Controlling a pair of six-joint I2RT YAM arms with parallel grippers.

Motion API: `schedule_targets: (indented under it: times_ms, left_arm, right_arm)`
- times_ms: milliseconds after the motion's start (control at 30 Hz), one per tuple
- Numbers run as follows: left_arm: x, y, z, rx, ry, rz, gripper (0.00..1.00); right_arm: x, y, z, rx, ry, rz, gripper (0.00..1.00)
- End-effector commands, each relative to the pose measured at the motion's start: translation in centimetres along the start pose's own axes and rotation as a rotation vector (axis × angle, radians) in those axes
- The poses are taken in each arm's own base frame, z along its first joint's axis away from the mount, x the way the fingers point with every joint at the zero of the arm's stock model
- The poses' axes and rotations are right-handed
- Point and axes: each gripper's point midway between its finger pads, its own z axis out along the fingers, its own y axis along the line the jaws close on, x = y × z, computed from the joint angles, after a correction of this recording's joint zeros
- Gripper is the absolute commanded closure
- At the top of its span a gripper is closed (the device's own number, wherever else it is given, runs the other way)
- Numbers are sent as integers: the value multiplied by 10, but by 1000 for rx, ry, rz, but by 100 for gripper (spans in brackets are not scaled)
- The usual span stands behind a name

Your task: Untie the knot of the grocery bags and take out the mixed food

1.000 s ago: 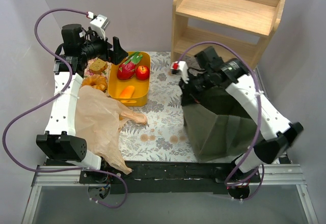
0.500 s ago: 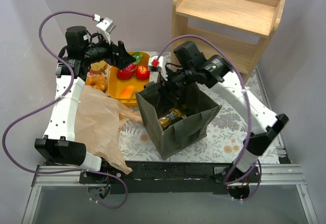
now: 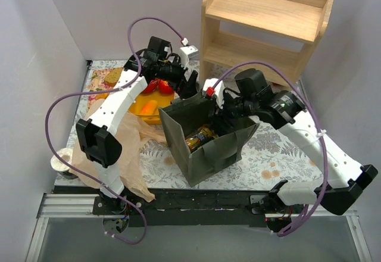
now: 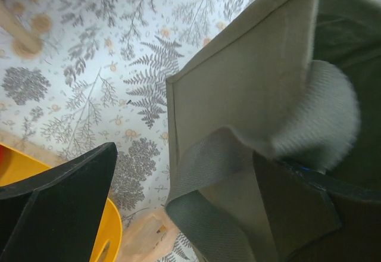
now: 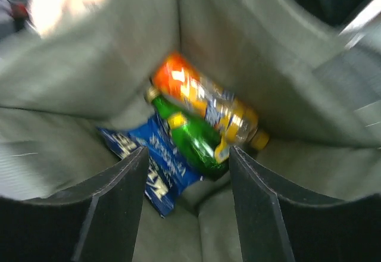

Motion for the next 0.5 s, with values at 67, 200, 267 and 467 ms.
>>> schedule_targets:
  times_ms: [67, 200, 267, 467]
  left_arm:
    - [15, -16, 8, -88, 130, 107, 2]
    - [-9, -23, 6, -130, 84, 126, 2]
    - [-49, -26, -16, -202, -34, 93, 2]
    - [-80, -99, -73, 2, -178, 245, 2]
  right_arm:
    - [40, -16, 15, 76, 70, 25, 39]
    - [68, -12, 7, 95, 100, 72, 39]
    - [75, -10, 4, 98, 106, 76, 39]
    - [81, -14, -3, 106, 86, 116, 38]
